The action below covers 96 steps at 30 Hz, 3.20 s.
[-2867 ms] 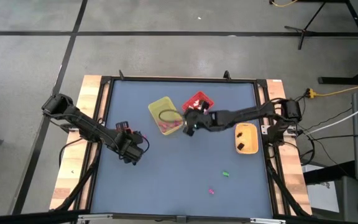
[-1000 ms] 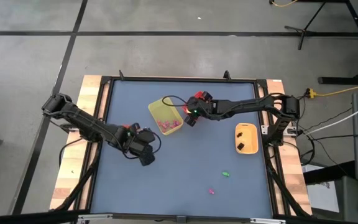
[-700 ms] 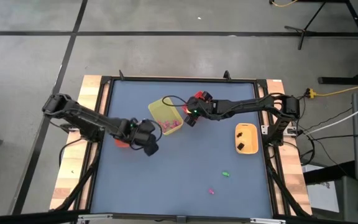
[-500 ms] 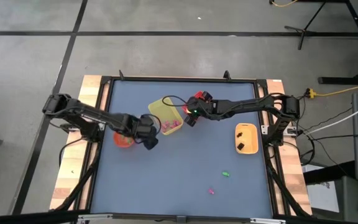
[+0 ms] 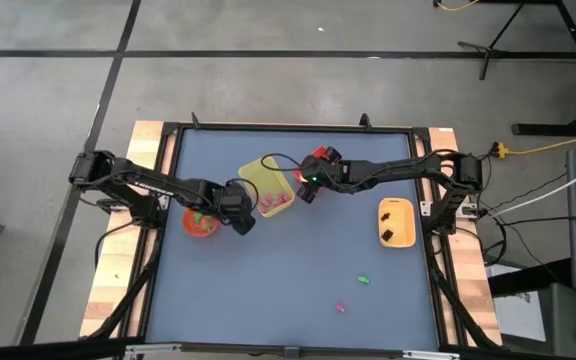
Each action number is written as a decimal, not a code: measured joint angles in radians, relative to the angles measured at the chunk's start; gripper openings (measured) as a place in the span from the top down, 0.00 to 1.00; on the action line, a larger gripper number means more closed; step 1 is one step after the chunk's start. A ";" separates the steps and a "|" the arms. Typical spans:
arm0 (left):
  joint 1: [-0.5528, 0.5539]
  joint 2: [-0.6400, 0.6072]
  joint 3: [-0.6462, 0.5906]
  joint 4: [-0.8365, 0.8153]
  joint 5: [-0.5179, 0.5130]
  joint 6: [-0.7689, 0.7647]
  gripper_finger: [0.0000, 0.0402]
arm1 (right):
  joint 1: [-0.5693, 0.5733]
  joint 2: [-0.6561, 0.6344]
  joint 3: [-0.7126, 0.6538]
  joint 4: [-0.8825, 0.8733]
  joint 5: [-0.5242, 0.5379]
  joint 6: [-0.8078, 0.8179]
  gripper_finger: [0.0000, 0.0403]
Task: Sort Halloween decoration
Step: Put the pink skeleton toy into the yellow bin
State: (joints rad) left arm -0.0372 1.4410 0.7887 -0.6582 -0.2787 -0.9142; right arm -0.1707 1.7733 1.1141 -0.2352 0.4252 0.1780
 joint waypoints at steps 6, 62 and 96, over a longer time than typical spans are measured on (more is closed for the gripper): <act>-0.017 0.000 -0.028 0.025 0.038 0.000 0.57 | 0.000 0.000 0.000 0.000 0.000 0.000 0.54; -0.112 0.151 0.098 0.019 0.214 0.007 0.58 | 0.000 0.000 0.000 0.000 0.000 0.000 0.54; -0.004 0.209 0.153 -0.186 0.080 0.110 0.58 | 0.000 0.000 0.000 -0.002 0.000 0.000 0.54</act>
State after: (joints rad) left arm -0.0414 1.6497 0.9417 -0.8438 -0.1986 -0.8040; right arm -0.1703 1.7729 1.1141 -0.2367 0.4248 0.1780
